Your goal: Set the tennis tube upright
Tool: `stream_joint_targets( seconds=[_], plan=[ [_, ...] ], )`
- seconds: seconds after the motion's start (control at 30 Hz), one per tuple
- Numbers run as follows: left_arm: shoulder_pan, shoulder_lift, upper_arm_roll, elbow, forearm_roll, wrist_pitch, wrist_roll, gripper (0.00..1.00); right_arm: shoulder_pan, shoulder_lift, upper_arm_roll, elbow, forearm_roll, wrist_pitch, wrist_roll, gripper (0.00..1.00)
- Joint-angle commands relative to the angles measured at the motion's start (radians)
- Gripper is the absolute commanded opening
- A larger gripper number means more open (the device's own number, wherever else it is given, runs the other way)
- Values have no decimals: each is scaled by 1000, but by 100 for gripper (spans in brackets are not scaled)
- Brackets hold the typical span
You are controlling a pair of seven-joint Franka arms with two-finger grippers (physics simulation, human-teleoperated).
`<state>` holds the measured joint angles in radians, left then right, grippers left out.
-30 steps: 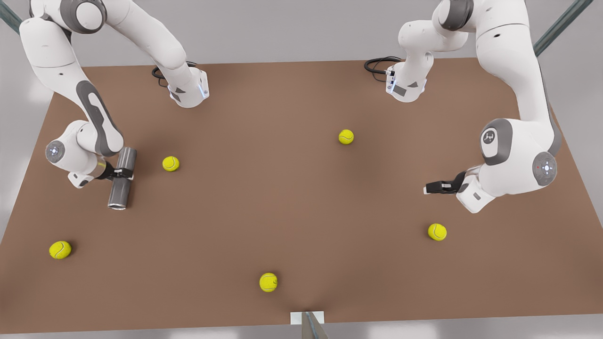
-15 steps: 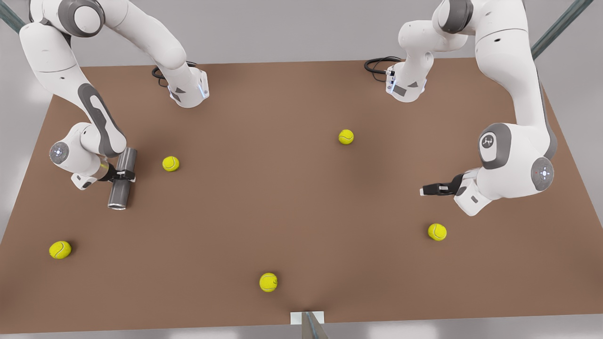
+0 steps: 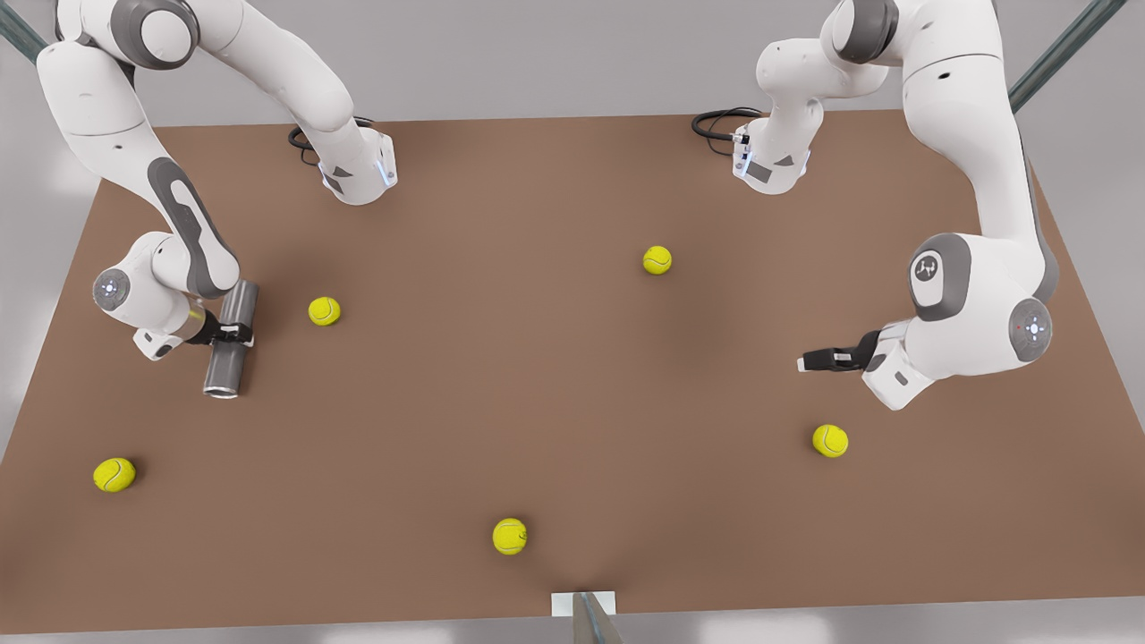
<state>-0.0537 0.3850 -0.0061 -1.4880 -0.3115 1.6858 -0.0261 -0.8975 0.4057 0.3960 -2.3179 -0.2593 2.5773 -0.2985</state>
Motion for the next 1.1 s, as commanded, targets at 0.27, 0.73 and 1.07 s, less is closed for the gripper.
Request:
stream_joint_targets(
  seconds=[0.27, 0.73, 1.07],
  plan=[
    [2, 0, 0, 11, 2, 0, -2, 99, 14, -116, 20, -26, -8, -43, 4, 72],
    [2, 12, 0, 14, -4, 2, -2, 99, 394, -176, 242, 100, 15, -63, 62, 73],
    [2, 32, 0, 25, -6, 2, 0, 99, 842, -36, 210, 218, 0, -46, 44, 74]
  ],
)
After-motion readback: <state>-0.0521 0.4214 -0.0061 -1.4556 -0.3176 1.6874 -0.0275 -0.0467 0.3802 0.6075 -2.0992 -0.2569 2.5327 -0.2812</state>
